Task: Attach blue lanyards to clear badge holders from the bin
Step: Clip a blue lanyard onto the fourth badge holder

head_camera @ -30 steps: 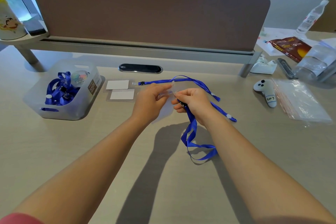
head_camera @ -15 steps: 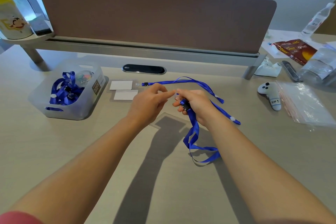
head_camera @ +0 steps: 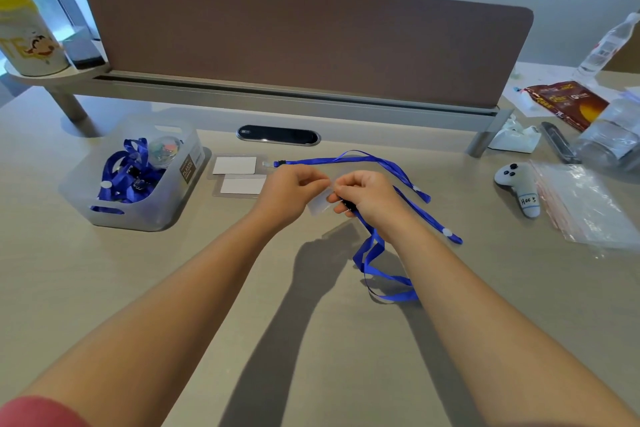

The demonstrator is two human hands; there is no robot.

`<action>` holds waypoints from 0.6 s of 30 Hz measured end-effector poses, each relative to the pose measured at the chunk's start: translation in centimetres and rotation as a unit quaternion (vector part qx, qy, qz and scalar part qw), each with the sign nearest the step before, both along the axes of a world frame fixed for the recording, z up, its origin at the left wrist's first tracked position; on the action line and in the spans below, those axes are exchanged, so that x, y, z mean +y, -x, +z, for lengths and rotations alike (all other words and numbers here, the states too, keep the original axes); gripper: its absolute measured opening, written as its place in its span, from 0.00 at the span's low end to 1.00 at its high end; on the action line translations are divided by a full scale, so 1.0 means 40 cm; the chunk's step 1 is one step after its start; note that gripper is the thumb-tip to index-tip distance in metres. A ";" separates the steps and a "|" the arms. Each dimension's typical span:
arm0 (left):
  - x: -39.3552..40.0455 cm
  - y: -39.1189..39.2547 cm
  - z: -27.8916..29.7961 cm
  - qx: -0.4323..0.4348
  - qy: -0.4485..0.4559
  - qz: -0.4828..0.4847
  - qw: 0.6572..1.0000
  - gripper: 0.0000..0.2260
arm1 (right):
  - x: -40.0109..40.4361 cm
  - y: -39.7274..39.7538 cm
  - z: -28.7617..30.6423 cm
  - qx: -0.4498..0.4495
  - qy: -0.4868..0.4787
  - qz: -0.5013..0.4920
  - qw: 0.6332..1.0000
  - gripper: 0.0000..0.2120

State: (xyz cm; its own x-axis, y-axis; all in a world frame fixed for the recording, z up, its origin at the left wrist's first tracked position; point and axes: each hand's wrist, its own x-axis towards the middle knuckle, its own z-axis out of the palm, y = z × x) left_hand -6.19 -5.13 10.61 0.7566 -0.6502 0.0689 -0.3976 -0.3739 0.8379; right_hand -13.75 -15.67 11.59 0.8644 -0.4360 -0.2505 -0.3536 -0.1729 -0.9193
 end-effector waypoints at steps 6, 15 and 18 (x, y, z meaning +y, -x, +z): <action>-0.014 -0.007 0.019 -0.038 -0.064 0.006 0.997 0.09 | 0.000 -0.004 0.001 -0.015 0.049 0.004 0.999 0.10; -0.024 -0.011 0.032 -0.099 -0.096 0.015 0.990 0.07 | 0.000 -0.020 -0.002 -0.037 0.101 0.008 0.994 0.10; -0.025 -0.010 0.036 -0.105 -0.093 0.017 0.990 0.07 | 0.000 -0.023 -0.001 -0.051 0.110 0.005 0.993 0.10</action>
State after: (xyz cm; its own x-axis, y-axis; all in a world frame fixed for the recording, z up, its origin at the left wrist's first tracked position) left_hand -5.78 -6.15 12.05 0.7602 -0.6404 0.1093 -0.5402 -0.5296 0.6539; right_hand -12.84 -15.65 11.55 0.8849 -0.4618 -0.0605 -0.2573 -0.3764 -0.8900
